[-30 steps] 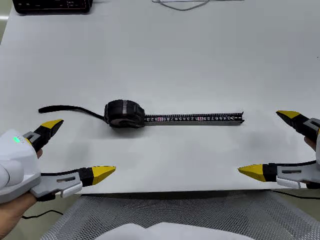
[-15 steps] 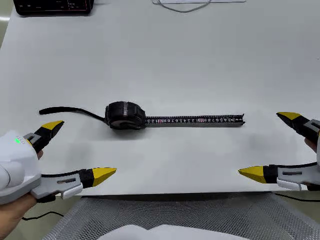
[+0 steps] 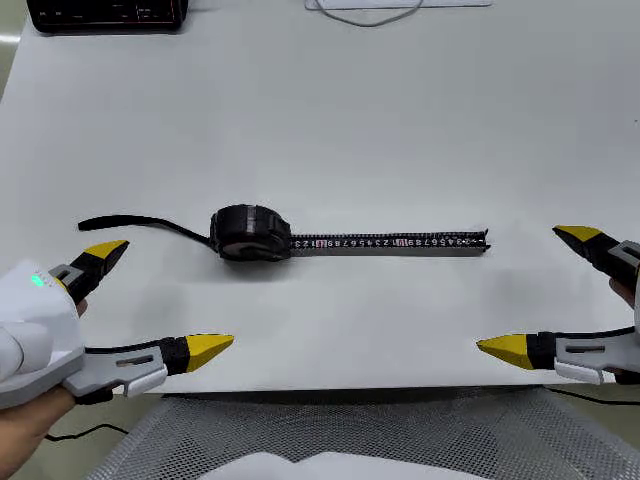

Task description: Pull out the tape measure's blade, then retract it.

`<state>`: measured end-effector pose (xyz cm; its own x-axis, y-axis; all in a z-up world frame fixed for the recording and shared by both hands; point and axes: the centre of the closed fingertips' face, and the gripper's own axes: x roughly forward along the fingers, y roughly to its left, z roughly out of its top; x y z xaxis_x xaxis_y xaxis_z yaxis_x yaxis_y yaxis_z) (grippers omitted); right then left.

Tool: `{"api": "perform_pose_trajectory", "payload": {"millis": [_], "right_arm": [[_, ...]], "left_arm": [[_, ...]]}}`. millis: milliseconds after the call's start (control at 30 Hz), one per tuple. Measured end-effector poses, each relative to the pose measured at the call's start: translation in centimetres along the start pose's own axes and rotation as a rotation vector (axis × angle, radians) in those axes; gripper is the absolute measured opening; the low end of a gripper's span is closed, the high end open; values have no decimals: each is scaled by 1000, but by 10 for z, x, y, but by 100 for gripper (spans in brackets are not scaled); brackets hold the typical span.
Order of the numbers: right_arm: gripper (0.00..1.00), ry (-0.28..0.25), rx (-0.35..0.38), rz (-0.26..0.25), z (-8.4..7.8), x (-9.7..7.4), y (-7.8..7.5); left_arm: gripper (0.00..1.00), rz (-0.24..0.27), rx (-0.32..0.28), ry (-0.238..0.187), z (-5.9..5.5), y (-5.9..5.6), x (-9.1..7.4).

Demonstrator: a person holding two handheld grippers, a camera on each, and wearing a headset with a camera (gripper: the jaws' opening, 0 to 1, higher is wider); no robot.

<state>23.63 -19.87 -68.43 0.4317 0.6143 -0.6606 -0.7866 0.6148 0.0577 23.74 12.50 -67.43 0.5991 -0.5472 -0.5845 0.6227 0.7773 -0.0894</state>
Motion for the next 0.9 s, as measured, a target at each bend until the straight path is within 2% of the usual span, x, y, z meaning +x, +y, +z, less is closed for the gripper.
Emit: {"api": "perform_pose_trajectory", "payload": {"millis": [400,667,900], "right_arm": [[99,-3,-1,4,2,0,2],[99,-3,-5,6,2,0,1],[98,-3,-3,7,2,0,1]], "left_arm": [[99,2,0,-6,4,-1,2],[99,-11,-3,-9,8,-9,10],[99,-14,-2,-12,10,-10,14]]}}
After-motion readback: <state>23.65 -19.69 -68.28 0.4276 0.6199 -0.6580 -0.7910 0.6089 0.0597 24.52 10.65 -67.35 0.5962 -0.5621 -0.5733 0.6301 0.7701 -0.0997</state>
